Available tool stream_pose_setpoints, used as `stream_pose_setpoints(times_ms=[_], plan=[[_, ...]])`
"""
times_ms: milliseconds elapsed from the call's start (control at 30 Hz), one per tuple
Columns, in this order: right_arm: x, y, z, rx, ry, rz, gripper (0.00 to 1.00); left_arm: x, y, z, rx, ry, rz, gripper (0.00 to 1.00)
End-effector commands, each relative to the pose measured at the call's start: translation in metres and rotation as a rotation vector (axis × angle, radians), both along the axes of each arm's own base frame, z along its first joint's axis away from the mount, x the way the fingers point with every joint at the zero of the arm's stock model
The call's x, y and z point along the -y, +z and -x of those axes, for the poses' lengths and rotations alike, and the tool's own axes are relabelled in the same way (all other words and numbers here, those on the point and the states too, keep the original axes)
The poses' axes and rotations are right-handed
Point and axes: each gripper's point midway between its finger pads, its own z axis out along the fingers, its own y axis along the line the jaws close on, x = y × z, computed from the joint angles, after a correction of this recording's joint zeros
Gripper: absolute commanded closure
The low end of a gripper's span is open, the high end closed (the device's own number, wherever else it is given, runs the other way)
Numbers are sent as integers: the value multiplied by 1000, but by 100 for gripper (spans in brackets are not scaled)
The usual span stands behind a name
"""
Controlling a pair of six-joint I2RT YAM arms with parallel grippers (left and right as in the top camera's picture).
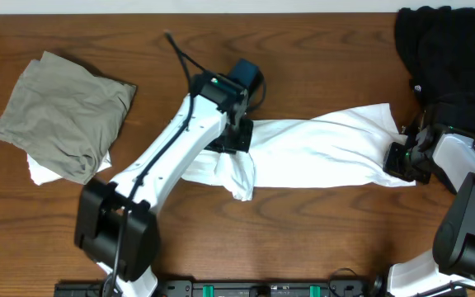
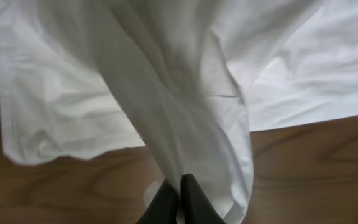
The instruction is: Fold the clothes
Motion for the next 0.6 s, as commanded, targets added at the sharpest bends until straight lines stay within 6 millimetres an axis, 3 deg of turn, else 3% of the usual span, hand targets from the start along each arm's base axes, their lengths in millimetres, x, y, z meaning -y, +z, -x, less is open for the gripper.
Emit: stream_pose_setpoints(times_ms=[0, 333, 567], plan=[[1, -4, 9, -38, -10, 18, 93, -6, -6, -1, -14, 99, -27, 94], [1, -4, 9, -38, -10, 18, 93, -55, -13, 11, -60, 314, -198, 94], [1, -4, 9, -39, -10, 18, 93, -73, -25, 27, -124, 427, -249, 94]])
